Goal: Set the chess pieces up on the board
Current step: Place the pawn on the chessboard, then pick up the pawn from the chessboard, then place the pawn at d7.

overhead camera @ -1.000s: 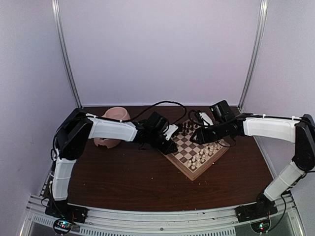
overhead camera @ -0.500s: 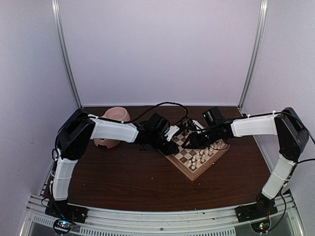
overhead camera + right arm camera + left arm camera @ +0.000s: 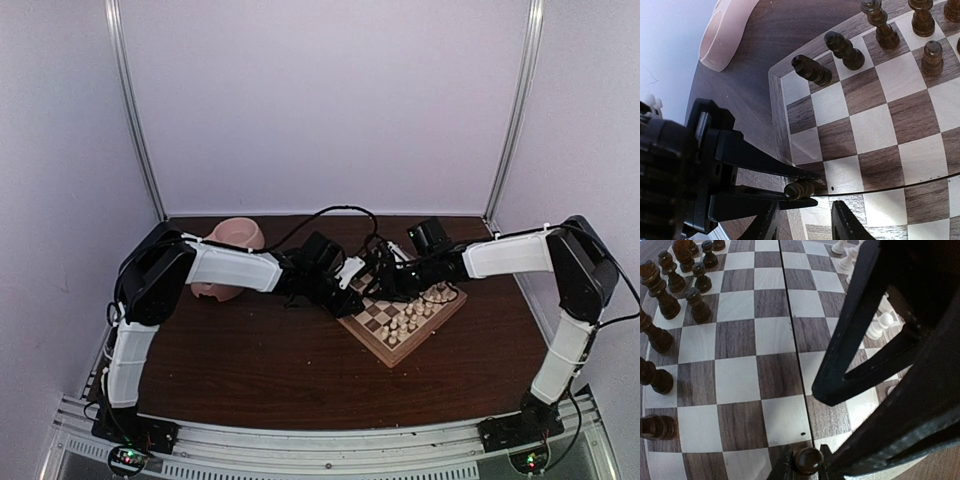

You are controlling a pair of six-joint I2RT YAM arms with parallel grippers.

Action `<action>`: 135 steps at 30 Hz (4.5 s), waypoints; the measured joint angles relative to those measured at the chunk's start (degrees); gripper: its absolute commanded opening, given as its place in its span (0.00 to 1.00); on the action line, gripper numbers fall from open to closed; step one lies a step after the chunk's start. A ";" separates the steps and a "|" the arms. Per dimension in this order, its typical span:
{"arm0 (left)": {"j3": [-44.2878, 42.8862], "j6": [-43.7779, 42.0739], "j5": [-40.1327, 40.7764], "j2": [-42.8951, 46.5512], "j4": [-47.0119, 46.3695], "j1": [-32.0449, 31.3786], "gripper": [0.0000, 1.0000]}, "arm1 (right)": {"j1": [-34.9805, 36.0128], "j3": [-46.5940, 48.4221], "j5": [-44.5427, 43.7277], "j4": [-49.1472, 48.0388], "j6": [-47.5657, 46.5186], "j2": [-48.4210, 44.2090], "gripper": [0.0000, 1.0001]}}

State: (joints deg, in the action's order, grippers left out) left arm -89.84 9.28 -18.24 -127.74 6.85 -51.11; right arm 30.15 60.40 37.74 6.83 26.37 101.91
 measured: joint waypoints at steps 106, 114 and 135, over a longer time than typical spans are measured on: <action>29.75 10.27 26.12 44.50 12.76 24.44 0.53 | 12.63 24.11 -31.76 29.81 -21.66 11.23 0.11; 29.75 10.25 26.27 44.50 12.87 24.44 0.52 | 10.99 27.19 -32.96 30.01 -22.43 11.23 0.11; 30.18 10.25 27.04 44.85 13.22 24.46 0.52 | 6.67 36.13 -33.90 30.84 -25.00 18.34 0.12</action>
State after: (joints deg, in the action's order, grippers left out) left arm -59.66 19.53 8.80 -82.89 20.08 -26.65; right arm 36.82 96.53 3.84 37.67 1.37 120.25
